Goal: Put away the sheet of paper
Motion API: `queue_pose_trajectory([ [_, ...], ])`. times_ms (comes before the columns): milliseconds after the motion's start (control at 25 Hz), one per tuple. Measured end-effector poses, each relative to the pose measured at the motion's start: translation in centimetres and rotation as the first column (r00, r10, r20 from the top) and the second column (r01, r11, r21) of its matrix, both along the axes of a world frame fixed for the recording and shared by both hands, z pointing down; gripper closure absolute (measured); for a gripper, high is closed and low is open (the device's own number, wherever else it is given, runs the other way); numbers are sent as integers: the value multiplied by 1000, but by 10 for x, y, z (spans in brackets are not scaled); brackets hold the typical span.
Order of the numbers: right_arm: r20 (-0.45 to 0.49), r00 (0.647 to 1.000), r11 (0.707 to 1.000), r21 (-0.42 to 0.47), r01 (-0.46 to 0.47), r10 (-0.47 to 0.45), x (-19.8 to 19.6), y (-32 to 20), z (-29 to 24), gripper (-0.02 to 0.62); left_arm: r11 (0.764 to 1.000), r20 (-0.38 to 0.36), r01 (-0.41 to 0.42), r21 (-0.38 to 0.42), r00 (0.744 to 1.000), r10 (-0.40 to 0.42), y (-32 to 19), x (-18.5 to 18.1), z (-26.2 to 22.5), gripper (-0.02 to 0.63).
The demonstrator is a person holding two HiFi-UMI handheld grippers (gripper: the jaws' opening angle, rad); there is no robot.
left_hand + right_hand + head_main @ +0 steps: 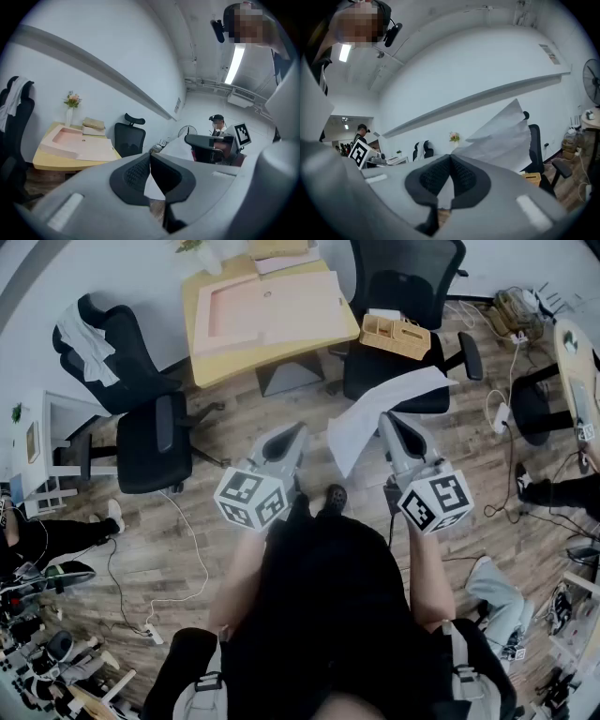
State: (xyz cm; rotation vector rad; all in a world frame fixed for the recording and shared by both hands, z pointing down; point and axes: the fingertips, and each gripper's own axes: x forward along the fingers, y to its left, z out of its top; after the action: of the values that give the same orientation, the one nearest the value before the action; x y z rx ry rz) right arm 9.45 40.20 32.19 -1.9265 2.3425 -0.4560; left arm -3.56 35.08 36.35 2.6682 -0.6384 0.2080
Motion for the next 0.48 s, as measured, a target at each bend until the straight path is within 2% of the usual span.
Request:
queue_pose_trajectory([
  [480,3,999,999,9,32,-32,4,0,-1,595,1000,16,22,12,1000,-22,5,1,-2,595],
])
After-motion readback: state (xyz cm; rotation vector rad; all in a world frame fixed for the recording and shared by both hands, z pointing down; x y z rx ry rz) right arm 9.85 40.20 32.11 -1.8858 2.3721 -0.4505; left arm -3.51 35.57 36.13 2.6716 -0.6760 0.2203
